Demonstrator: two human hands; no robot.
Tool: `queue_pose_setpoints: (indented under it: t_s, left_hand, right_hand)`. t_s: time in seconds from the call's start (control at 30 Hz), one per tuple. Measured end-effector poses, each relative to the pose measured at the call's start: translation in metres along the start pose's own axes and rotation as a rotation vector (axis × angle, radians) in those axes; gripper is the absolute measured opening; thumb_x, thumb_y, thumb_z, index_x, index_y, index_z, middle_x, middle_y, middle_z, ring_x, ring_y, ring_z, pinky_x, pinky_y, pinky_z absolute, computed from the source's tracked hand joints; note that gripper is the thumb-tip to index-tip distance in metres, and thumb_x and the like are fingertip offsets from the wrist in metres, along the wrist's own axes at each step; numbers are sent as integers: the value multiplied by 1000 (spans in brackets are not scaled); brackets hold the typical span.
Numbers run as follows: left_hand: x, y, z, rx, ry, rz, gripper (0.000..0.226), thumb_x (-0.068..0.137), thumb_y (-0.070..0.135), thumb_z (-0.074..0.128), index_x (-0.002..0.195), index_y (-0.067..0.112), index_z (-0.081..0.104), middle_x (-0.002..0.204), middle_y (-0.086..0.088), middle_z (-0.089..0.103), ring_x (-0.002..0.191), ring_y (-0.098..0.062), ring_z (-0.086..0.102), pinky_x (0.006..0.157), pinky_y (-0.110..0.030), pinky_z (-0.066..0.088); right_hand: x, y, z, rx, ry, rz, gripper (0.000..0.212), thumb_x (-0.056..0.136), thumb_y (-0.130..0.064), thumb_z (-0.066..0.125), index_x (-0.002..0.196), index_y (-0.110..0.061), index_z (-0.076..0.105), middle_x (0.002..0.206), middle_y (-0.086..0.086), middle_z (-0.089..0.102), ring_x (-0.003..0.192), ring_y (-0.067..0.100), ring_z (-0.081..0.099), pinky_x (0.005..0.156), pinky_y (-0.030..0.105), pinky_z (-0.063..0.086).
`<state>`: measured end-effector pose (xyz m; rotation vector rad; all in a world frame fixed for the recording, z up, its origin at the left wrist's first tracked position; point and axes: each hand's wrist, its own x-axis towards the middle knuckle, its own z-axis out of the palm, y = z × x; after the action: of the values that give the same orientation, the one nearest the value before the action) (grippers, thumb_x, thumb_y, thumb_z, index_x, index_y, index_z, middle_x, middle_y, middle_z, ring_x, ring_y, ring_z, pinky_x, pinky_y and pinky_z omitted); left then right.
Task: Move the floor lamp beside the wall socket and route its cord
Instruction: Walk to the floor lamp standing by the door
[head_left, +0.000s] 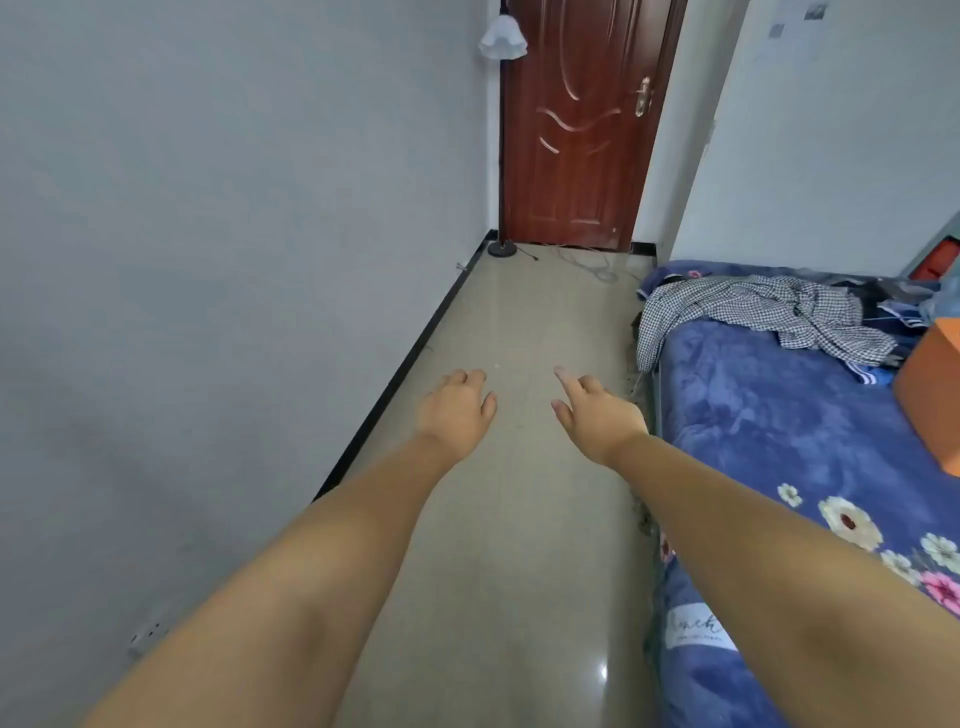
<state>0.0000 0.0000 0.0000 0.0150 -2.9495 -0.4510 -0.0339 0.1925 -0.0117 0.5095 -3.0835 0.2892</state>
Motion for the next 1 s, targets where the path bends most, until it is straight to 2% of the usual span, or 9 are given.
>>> queue_pose_setpoints:
  t_s: [0.2, 0.37, 0.53, 0.83, 1.0]
  left_hand:
    - [100, 11, 29, 8, -17, 15, 38, 96, 30, 38, 128, 10, 47, 124, -17, 55, 112, -32, 51, 82, -40, 44]
    - [209, 37, 49, -20, -12, -12, 39, 97, 30, 36, 129, 11, 45, 126, -15, 54, 112, -32, 51, 82, -41, 46]
    - [304, 51, 69, -34, -22, -11, 39, 98, 32, 34, 130, 12, 44, 128, -14, 52, 108, -32, 53, 77, -40, 46]
    - [501, -4, 114, -38, 17, -41, 38, 97, 32, 35, 127, 12, 47, 125, -13, 55, 108, -29, 53, 72, -35, 39]
    - [635, -32, 121, -29, 12, -2, 38, 97, 32, 36, 126, 11, 48, 123, -14, 56, 107, -29, 53, 71, -36, 40]
  right_hand:
    - [88, 51, 1, -21, -90, 57, 54, 101, -39, 24, 151, -23, 11, 142, 14, 39, 120, 36, 50, 85, 44, 45]
    - [186, 106, -13, -35, -106, 44, 54, 101, -39, 25, 151, -23, 11, 143, 13, 38, 121, 36, 49, 84, 42, 44]
    - [282, 152, -21, -31, -133, 49, 54, 101, -39, 25, 151, -22, 13, 143, 14, 38, 122, 36, 48, 90, 46, 44]
    - [480, 180, 2, -28, -164, -5, 54, 101, -39, 23, 151, -22, 12, 143, 13, 38, 120, 35, 49, 91, 45, 44]
    - [607, 193, -2, -16, -136, 10, 53, 101, -38, 25, 150, -22, 15, 139, 14, 42, 110, 34, 55, 88, 47, 50]
